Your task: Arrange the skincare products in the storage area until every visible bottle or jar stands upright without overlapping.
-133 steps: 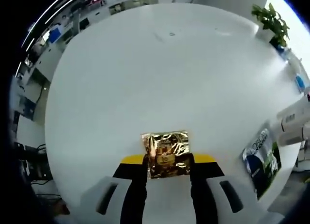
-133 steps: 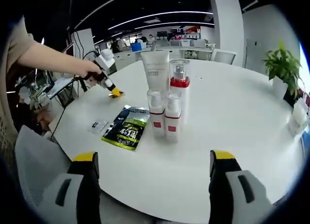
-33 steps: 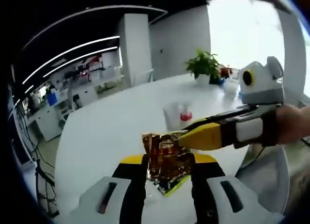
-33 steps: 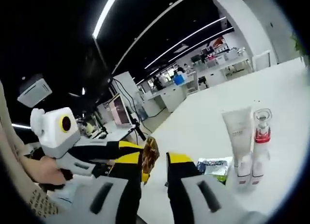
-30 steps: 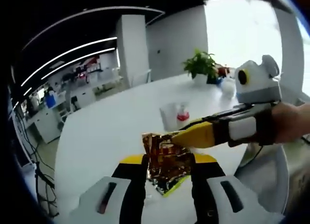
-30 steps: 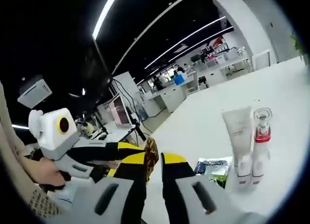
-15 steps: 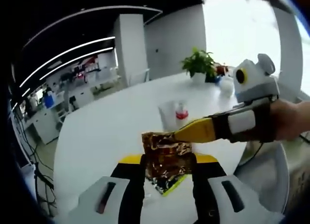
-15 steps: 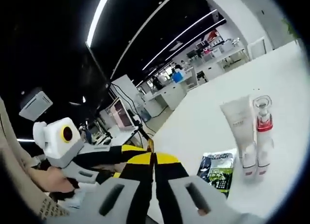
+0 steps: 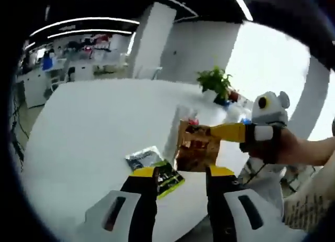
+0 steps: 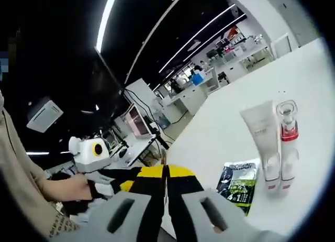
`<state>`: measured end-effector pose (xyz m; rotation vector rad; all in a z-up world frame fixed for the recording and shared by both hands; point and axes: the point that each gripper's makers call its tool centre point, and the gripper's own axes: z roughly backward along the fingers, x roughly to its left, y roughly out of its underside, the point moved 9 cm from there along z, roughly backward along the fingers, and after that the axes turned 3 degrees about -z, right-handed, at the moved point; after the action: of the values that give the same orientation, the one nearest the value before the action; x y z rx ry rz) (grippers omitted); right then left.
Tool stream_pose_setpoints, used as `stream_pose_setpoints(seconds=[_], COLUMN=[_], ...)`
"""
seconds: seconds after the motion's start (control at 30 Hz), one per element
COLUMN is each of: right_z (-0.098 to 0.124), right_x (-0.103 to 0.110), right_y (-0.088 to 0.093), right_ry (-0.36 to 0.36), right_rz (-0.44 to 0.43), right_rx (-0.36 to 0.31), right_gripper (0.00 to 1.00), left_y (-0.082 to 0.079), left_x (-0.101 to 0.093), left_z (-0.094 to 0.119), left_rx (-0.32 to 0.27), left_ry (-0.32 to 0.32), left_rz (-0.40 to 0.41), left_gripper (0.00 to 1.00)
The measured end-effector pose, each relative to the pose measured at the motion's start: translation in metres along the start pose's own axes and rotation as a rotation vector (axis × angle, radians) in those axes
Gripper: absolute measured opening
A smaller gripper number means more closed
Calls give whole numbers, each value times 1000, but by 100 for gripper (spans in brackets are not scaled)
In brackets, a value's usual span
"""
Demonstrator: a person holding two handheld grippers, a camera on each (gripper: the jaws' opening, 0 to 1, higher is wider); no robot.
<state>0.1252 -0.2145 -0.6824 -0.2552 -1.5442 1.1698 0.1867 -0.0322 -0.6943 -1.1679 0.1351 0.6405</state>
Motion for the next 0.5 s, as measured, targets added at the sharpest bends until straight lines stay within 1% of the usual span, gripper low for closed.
stream_pose_setpoints(seconds=[0.03, 0.07, 0.1, 0.13, 0.17, 0.2, 0.23, 0.3, 0.37, 0.43, 0.5], right_z=[-1, -1, -1, -2, -3, -4, -6, -8, -10, -12, -13], right_x=[1, 2, 3, 4, 6, 6, 6, 8, 8, 10, 9], right_y=[0, 0, 0, -1, -1, -1, -1, 0, 0, 1, 2], right_ry=[-10, -14, -22, -29, -38, -44, -51, -61, -66, -69, -67], right_rz=[1, 0, -3, -5, -7, -9, -11, -10, -11, -9, -9], right_rx=[2, 2, 2, 3, 6, 9, 14, 20, 24, 30, 37], right_gripper=[1, 1, 1, 1, 1, 1, 1, 1, 1, 1, 1], left_y=[2, 1, 1, 1, 0, -1, -2, -1, 0, 1, 2], left_x=[6, 9, 9, 11, 10, 11, 13, 17, 19, 20, 20], left_z=[2, 4, 5, 6, 7, 7, 7, 7, 6, 5, 4], left_rx=[19, 22, 25, 18, 4, -9, -35, -27, -26, -36, -45], left_ry=[13, 21, 43, 54, 103, 123, 134, 125, 122, 135, 151], left_rz=[-10, -28, -36, -26, 26, 57, 78, 72, 75, 101, 118], left_gripper=[34, 33, 31, 30, 29, 27, 26, 21, 21, 19, 14])
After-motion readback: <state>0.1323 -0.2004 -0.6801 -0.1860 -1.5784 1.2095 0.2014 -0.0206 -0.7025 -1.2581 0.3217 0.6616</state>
